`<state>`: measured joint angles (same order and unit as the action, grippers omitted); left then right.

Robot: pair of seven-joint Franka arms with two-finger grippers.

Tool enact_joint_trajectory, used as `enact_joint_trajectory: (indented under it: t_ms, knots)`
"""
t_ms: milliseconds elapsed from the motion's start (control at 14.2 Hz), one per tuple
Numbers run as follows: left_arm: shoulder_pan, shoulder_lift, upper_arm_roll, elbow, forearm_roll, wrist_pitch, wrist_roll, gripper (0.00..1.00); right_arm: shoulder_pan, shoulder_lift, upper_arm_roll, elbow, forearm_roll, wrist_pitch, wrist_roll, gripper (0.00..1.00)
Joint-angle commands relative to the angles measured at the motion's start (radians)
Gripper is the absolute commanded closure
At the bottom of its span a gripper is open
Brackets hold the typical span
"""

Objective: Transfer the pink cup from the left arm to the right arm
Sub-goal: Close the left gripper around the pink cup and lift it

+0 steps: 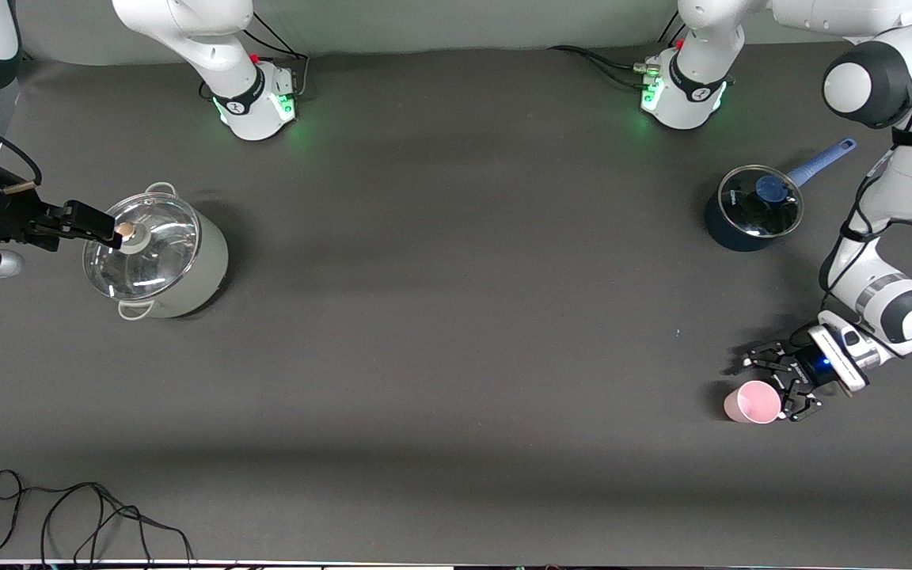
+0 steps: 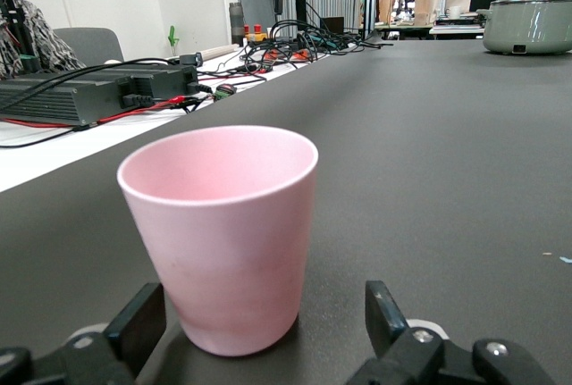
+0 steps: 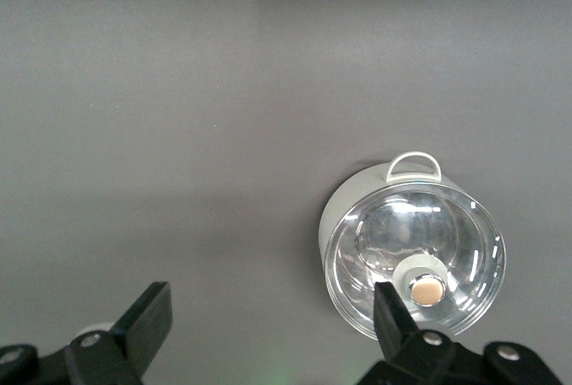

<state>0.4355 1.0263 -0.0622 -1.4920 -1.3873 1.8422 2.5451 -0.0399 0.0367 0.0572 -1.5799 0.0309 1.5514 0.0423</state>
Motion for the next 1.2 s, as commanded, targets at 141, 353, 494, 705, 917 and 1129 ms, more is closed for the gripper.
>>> enact_joint_trajectory:
  t_ms: [141, 353, 494, 705, 917, 1129]
  knots:
    - [-0.021, -0.006, -0.002, -0.007, -0.030, 0.012, 0.023, 0.01, 0.008, 0.008, -0.005, 0.020, -0.011, -0.013, -0.012, 0.00]
    - [-0.024, -0.006, -0.004, -0.008, -0.052, 0.014, 0.023, 0.01, 0.008, 0.008, -0.007, 0.020, -0.011, -0.013, -0.013, 0.00]
    - [-0.024, -0.006, -0.004, -0.008, -0.052, 0.014, 0.023, 0.02, 0.008, 0.008, -0.007, 0.020, -0.011, -0.014, -0.013, 0.00]
    - [-0.024, -0.006, -0.004, -0.008, -0.050, 0.014, 0.021, 0.39, 0.008, 0.008, -0.007, 0.020, -0.012, -0.013, -0.013, 0.00]
    - [-0.024, -0.009, -0.002, -0.008, -0.050, 0.014, 0.012, 0.55, 0.008, 0.008, -0.007, 0.020, -0.012, -0.014, -0.013, 0.00]
    - [-0.034, -0.015, -0.002, -0.007, -0.052, 0.014, -0.017, 0.59, 0.008, 0.008, -0.007, 0.020, -0.012, -0.014, -0.013, 0.00]
